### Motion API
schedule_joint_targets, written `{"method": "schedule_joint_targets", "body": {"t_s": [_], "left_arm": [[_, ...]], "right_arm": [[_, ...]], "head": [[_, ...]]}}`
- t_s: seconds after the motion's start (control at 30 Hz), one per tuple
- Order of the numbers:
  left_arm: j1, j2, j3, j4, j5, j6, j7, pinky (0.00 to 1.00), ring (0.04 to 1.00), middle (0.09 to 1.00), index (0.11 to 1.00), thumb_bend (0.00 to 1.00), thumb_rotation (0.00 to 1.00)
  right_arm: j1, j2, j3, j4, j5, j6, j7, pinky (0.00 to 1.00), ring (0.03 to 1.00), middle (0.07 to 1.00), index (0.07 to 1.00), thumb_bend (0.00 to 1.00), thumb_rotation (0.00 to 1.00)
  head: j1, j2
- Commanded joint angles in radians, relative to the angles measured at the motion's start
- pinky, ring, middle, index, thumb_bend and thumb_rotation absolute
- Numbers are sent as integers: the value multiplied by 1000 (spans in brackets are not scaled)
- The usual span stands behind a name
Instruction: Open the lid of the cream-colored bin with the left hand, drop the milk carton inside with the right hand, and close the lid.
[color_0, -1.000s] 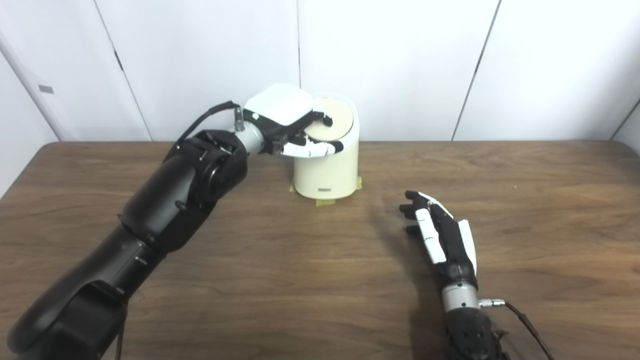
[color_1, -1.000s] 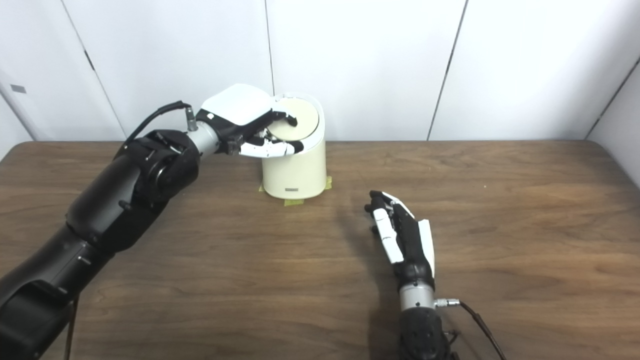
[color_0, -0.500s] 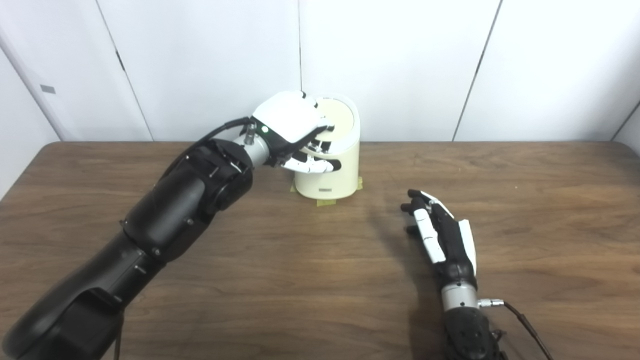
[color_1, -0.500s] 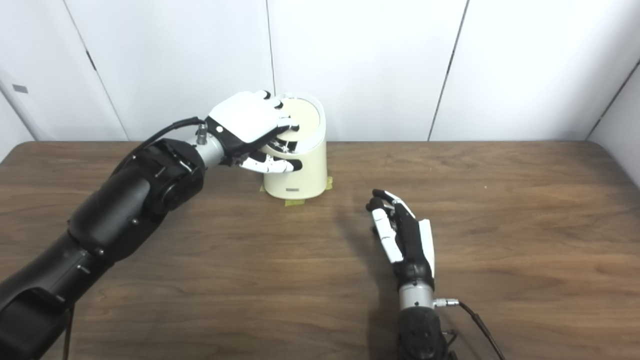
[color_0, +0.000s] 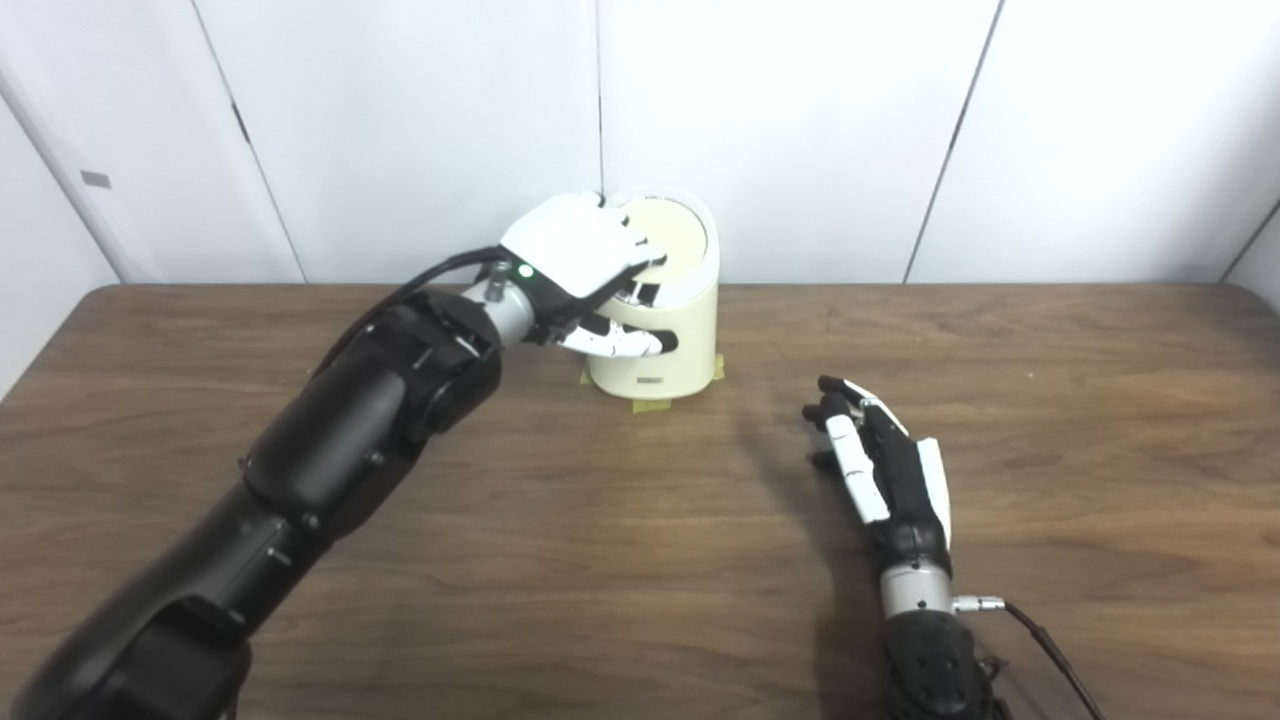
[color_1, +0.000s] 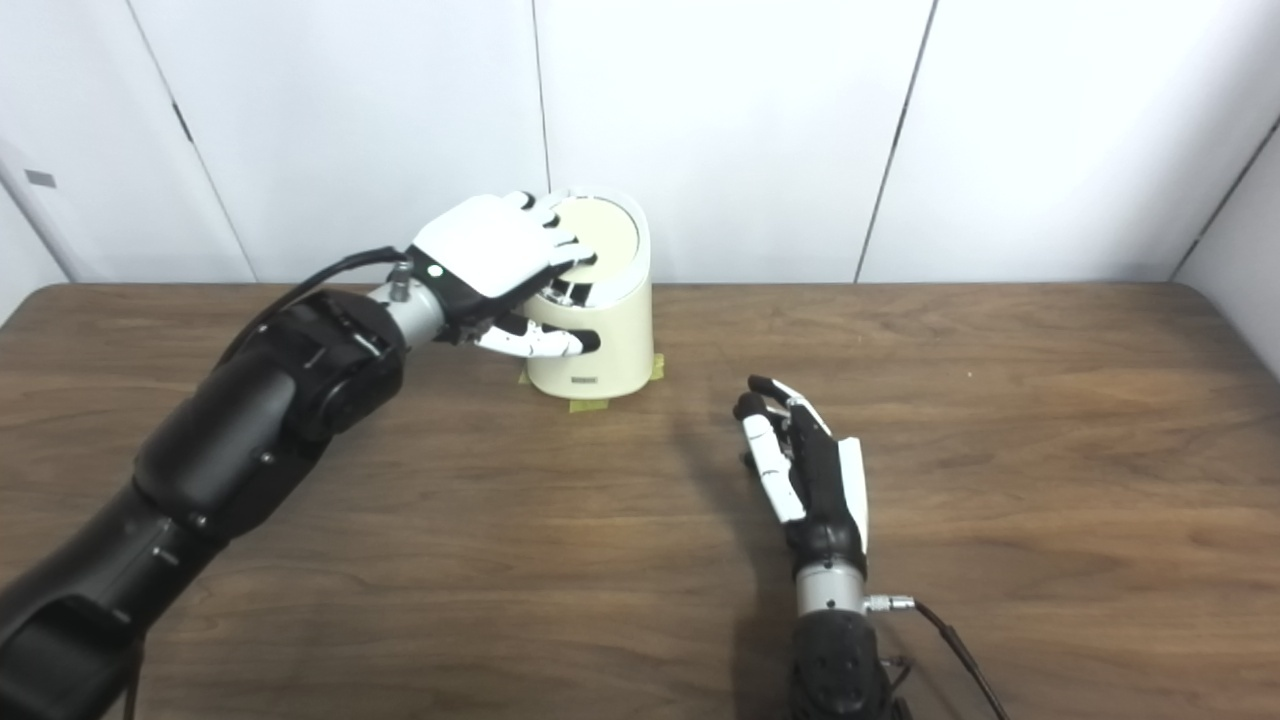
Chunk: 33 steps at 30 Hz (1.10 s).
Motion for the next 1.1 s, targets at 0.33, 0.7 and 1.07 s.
{"method": "schedule_joint_targets", "body": {"t_s": [0.33, 0.7, 1.07], "left_arm": [[18, -37, 242, -176, -199, 140, 7, 833, 892, 883, 873, 452, 993], [250, -133, 491, -271, -513, 407, 51, 895, 948, 951, 928, 413, 1000], [525, -290, 674, -209, -893, 263, 267, 932, 937, 958, 963, 385, 1000]], "right_arm": [[-26, -5, -8, 23, -8, -24, -6, 726, 760, 707, 787, 453, 907], [-31, -24, -32, 6, 92, -84, 42, 637, 733, 723, 790, 402, 921], [-15, -45, -69, -94, 242, -10, 150, 750, 838, 850, 854, 433, 988]], "head": [[-5, -11], [-20, -6], [-34, 2]]}}
